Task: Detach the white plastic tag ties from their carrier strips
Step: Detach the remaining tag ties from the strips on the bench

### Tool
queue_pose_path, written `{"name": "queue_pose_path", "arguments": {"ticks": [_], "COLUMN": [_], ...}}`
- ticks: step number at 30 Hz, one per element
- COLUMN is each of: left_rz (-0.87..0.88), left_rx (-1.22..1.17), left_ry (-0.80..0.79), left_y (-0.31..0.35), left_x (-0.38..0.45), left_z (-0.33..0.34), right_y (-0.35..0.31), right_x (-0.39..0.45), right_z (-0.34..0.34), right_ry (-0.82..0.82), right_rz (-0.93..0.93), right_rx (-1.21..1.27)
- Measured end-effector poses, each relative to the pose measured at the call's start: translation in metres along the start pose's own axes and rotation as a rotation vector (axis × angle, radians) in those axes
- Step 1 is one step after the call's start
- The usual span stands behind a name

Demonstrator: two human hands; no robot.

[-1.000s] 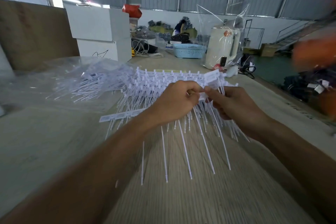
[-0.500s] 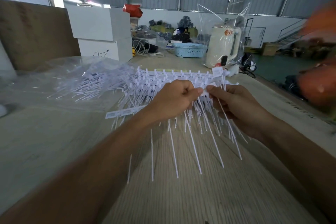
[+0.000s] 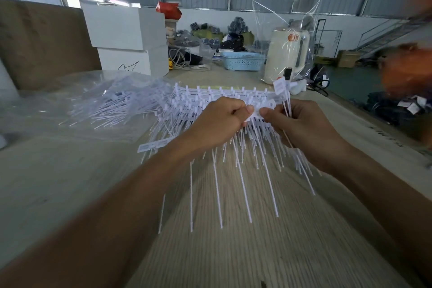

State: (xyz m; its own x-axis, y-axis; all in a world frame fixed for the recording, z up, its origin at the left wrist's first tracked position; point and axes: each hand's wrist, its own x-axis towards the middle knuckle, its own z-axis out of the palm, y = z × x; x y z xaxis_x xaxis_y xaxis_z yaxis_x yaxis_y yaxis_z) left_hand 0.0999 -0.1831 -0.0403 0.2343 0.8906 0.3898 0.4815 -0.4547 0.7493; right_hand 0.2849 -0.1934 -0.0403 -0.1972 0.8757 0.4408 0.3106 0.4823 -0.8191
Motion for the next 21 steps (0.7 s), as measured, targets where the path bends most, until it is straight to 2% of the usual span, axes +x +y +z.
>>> {"name": "queue_pose_path", "arguments": {"ticks": [6,13,17,21], "left_rz": [-0.089,-0.113,-0.075,-0.014], "left_rx": [-0.157,-0.175,0.05,0.368], "left_ry": [-0.022,-0.096,-0.086,0.025], "left_y": [0.002,0.006,0.006,0.007], "left_x": [0.001,-0.002,0.0,0.0], "left_z": [-0.004,-0.006,-0.004,0.003], "right_y": [0.001,0.003,0.007,0.007], "right_x": [-0.003,0.001,0.003,0.004], "right_z": [0.001,-0.012,-0.013,-0.003], "right_ry": [-0.058,-0.06,-0.029,0.083], "right_rz": [-0.157,-0.367,-0.361,-0.368], "right_rx": [-0.102,-0.409,-0.548,-0.573]}}
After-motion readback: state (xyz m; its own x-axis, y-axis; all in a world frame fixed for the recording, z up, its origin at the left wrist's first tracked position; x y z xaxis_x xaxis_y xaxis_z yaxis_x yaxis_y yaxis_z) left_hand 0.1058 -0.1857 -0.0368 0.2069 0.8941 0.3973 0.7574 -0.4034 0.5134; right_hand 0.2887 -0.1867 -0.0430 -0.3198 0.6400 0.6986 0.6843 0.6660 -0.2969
